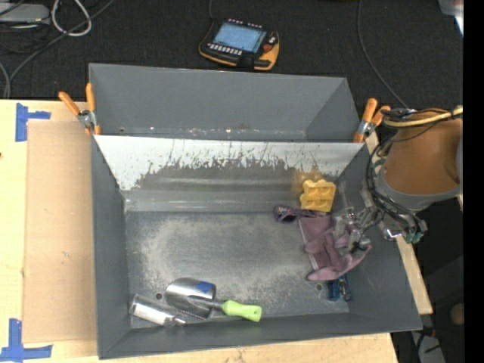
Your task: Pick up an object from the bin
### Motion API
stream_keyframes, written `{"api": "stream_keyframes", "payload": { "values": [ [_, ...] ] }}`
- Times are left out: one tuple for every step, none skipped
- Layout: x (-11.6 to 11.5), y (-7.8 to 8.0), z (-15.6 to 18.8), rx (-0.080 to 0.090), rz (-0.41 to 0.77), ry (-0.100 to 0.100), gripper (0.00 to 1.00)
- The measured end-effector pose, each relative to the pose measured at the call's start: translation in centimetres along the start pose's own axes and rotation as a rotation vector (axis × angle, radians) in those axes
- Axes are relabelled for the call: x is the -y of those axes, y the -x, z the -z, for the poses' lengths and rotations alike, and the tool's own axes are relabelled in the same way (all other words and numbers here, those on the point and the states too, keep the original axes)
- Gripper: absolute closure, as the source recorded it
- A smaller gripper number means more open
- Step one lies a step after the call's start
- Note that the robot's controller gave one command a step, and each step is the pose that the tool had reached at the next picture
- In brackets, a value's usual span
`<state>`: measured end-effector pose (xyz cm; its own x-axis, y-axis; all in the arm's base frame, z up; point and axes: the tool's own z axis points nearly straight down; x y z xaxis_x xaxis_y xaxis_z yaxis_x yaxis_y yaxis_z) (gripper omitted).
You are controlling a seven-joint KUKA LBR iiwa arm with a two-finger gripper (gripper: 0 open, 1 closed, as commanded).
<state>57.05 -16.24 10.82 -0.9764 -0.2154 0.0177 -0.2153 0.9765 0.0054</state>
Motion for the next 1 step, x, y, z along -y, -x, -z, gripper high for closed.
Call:
{"api": "stream_keyframes", "payload": {
  "values": [
    [-6.33,0.00,10.86,0.003,-0.075,0.004,1.00]
  ]
}}
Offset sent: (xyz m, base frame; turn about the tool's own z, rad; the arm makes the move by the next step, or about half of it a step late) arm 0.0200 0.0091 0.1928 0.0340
